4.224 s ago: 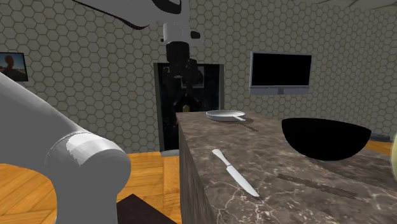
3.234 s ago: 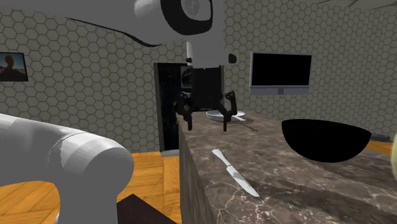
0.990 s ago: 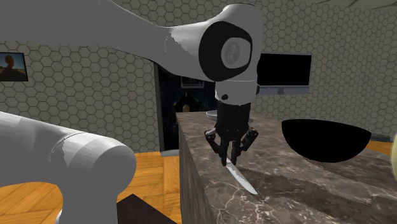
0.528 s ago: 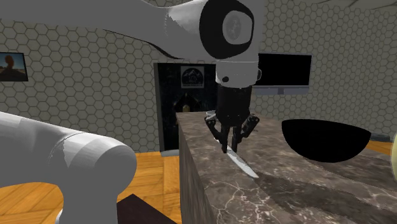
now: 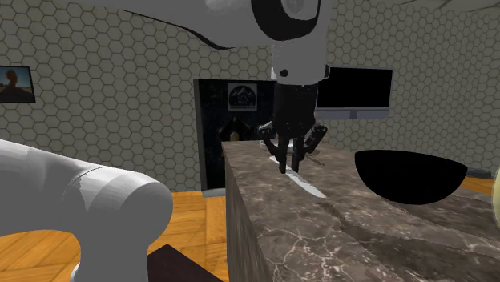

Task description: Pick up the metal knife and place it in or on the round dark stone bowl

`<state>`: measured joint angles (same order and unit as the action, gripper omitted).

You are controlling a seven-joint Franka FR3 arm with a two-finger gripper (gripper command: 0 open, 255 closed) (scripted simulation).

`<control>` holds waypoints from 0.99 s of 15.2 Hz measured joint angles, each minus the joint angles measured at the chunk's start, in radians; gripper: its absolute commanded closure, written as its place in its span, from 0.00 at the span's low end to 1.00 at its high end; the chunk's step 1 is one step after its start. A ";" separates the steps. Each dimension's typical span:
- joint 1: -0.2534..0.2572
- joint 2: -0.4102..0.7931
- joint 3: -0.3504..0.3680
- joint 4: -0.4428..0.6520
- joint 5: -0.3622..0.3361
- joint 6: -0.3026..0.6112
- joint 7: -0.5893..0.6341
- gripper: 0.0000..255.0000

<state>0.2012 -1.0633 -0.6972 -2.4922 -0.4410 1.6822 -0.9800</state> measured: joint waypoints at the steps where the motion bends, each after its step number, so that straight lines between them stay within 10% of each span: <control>1: 0.003 0.003 0.006 0.017 0.006 -0.013 -0.001 1.00; 15: 0.043 0.057 0.077 0.211 0.077 -0.156 0.003 1.00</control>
<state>0.2442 -1.0059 -0.6198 -2.2814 -0.3644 1.5262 -0.9771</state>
